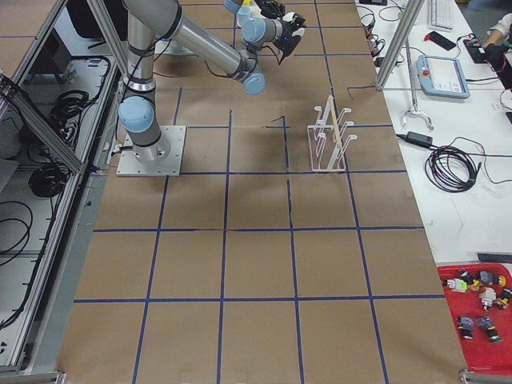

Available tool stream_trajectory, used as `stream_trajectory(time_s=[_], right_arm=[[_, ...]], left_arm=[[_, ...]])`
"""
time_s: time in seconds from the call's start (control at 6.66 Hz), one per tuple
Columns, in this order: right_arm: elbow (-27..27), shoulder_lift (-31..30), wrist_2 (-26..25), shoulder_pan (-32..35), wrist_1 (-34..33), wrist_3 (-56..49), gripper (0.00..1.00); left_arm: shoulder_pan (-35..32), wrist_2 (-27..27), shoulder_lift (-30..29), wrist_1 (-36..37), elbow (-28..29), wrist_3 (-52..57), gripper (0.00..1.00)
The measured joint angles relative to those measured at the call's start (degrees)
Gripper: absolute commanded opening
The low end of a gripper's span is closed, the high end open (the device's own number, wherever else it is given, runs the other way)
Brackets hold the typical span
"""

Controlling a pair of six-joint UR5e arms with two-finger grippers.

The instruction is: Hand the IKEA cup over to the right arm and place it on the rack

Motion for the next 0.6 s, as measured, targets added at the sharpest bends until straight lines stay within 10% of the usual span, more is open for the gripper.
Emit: stream_trajectory(time_s=[0.45,0.6], right_arm=[[-0.12,-0.02,0.04,0.05,0.02,-0.11,0.35],[-0.18,-0.02,0.04,0.04,0.03,-0.11,0.33]], left_arm=[[0.09,0.48,0.00,0.03,0.58,-0.85,0.94],[0.16,0.54,0.00,0.06,0.71,-0.85,0.99]])
